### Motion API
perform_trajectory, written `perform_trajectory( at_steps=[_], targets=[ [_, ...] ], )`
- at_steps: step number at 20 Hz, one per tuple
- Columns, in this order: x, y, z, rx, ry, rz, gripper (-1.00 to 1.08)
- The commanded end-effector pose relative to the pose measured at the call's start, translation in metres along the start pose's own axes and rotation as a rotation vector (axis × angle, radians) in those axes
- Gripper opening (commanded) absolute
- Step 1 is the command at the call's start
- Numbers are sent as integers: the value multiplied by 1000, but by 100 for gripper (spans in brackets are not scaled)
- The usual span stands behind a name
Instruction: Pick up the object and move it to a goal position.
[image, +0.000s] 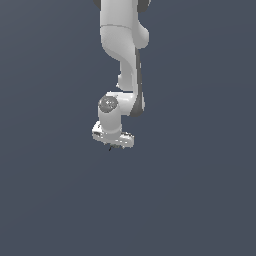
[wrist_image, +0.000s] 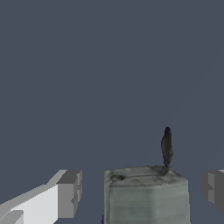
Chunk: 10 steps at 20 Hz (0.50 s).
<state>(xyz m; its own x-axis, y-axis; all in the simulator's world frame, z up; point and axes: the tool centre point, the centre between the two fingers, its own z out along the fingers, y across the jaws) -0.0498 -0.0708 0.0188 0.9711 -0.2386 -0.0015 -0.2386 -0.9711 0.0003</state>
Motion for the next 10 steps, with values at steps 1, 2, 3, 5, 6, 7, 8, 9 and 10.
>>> perform_trajectory(
  at_steps=[1, 2, 3, 5, 6, 7, 8, 9, 10],
  targets=[
    [1, 0, 5, 0, 1, 0, 100],
    [1, 0, 6, 0, 1, 0, 100],
    [1, 0, 6, 0, 1, 0, 100],
    [1, 0, 6, 0, 1, 0, -100],
    [1, 0, 6, 0, 1, 0, -100],
    [1, 0, 6, 0, 1, 0, -100],
    [1, 0, 6, 0, 1, 0, -100],
    [1, 0, 6, 0, 1, 0, -100],
    [1, 0, 6, 0, 1, 0, -100]
  ],
)
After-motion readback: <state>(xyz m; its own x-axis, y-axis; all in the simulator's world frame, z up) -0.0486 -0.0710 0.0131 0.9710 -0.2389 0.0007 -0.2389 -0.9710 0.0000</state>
